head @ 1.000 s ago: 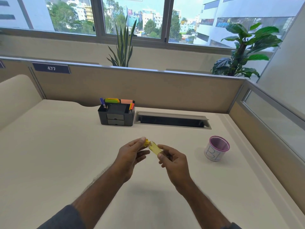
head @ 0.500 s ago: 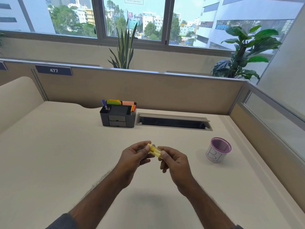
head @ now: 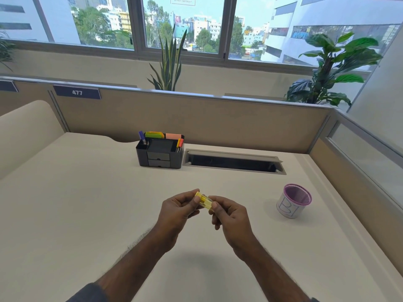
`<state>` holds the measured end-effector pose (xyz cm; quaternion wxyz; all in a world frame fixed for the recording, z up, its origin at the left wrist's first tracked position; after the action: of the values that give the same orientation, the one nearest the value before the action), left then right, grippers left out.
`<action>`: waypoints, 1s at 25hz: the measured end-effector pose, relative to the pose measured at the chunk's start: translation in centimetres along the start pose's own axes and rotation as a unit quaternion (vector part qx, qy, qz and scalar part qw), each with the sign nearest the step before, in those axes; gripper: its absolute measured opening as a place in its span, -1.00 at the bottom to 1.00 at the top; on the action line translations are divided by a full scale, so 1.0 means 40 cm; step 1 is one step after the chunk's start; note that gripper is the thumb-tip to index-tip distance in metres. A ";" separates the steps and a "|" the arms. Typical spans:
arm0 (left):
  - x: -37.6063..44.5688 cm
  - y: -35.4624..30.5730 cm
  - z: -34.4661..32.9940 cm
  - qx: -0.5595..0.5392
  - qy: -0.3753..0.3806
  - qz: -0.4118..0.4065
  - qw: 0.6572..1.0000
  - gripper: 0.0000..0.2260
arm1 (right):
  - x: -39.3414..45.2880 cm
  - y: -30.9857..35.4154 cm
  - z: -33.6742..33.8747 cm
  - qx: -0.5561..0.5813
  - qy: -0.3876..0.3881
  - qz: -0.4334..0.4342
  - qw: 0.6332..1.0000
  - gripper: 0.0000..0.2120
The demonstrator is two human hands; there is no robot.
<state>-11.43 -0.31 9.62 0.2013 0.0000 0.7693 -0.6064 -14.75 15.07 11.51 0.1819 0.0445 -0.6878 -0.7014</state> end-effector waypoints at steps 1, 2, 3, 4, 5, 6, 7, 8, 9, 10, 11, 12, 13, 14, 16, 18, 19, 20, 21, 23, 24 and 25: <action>0.003 -0.003 0.006 0.012 -0.006 -0.001 1.000 -0.75 | 0.003 -0.003 -0.003 -0.002 0.003 -0.001 1.000 -0.79; 0.009 -0.012 0.013 0.027 -0.010 -0.005 1.000 -0.76 | 0.010 -0.005 -0.011 -0.002 0.010 0.000 1.000 -0.80; 0.013 -0.021 0.017 0.042 -0.011 -0.009 0.999 -0.78 | 0.014 -0.006 -0.018 -0.007 0.021 -0.001 1.000 -0.82; 0.017 -0.035 0.023 0.055 -0.011 -0.013 0.998 -0.80 | 0.020 -0.006 -0.029 -0.013 0.033 -0.003 0.999 -0.82; 0.022 -0.050 0.027 0.064 -0.008 -0.018 0.998 -0.81 | 0.029 -0.007 -0.039 -0.023 0.042 -0.004 0.999 -0.82; 0.026 -0.066 0.032 0.071 -0.005 -0.022 0.997 -0.81 | 0.040 -0.007 -0.049 -0.039 0.049 -0.003 0.998 -0.80; 0.032 -0.080 0.039 0.077 -0.005 -0.025 0.997 -0.80 | 0.053 -0.007 -0.059 -0.060 0.054 -0.001 0.997 -0.78; 0.038 -0.091 0.048 0.083 -0.007 -0.028 0.996 -0.79 | 0.067 -0.005 -0.067 -0.082 0.057 0.001 0.995 -0.76; 0.045 -0.102 0.061 0.090 -0.011 -0.032 0.995 -0.79 | 0.086 -0.005 -0.076 -0.100 0.059 0.003 0.993 -0.74; 0.052 -0.111 0.072 0.097 -0.014 -0.036 0.995 -0.78 | 0.103 -0.004 -0.082 -0.114 0.059 0.003 0.992 -0.73; 0.060 -0.119 0.084 0.107 -0.016 -0.039 0.993 -0.78 | 0.122 -0.004 -0.086 -0.130 0.059 0.005 0.990 -0.73; 0.070 -0.127 0.096 0.123 -0.019 -0.044 0.991 -0.77 | 0.144 -0.004 -0.094 -0.146 0.062 0.008 0.987 -0.73; 0.080 -0.135 0.108 0.144 -0.021 -0.048 0.988 -0.76 | 0.164 -0.005 -0.102 -0.164 0.068 0.011 0.984 -0.73; 0.092 -0.145 0.120 0.166 -0.026 -0.053 0.984 -0.75 | 0.186 -0.004 -0.116 -0.179 0.078 0.016 0.981 -0.72; 0.116 -0.171 0.148 0.201 -0.040 -0.064 0.977 -0.73 | 0.224 0.001 -0.152 -0.213 0.103 0.033 0.971 -0.67; 0.147 -0.210 0.182 0.233 -0.055 -0.089 0.967 -0.72 | 0.270 0.009 -0.202 -0.246 0.120 0.058 0.960 -0.66; 0.163 -0.236 0.197 0.248 -0.061 -0.104 0.961 -0.72 | 0.297 0.019 -0.227 -0.259 0.122 0.078 0.955 -0.68; 0.180 -0.262 0.212 0.257 -0.067 -0.119 0.957 -0.71 | 0.326 0.031 -0.252 -0.270 0.121 0.102 0.950 -0.71; 0.204 -0.286 0.230 0.259 -0.074 -0.129 0.954 -0.71 | 0.359 0.041 -0.282 -0.281 0.121 0.124 0.944 -0.73; 0.260 -0.330 0.274 0.249 -0.096 -0.135 0.954 -0.70 | 0.431 0.043 -0.345 -0.280 0.124 0.146 0.941 -0.75; 0.289 -0.348 0.297 0.238 -0.108 -0.136 0.956 -0.69 | 0.464 0.041 -0.375 -0.263 0.128 0.146 0.945 -0.77; 0.322 -0.365 0.326 0.227 -0.120 -0.138 0.956 -0.68 | 0.503 0.033 -0.408 -0.246 0.130 0.141 0.950 -0.80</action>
<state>-22.80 -19.50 16.83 0.2009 -0.1333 0.5739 -0.7827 -28.10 -6.75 15.78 0.3719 -0.0087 -0.4634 -0.8043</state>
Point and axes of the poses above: each hand's wrist, its own x-axis towards the middle knuckle, its own z-axis out of the back of the hand, y = z × x, the point moved 10 cm from there along x, towards the middle knuckle, and after that the axes turned 9 degrees about z, right-handed, at the moved point
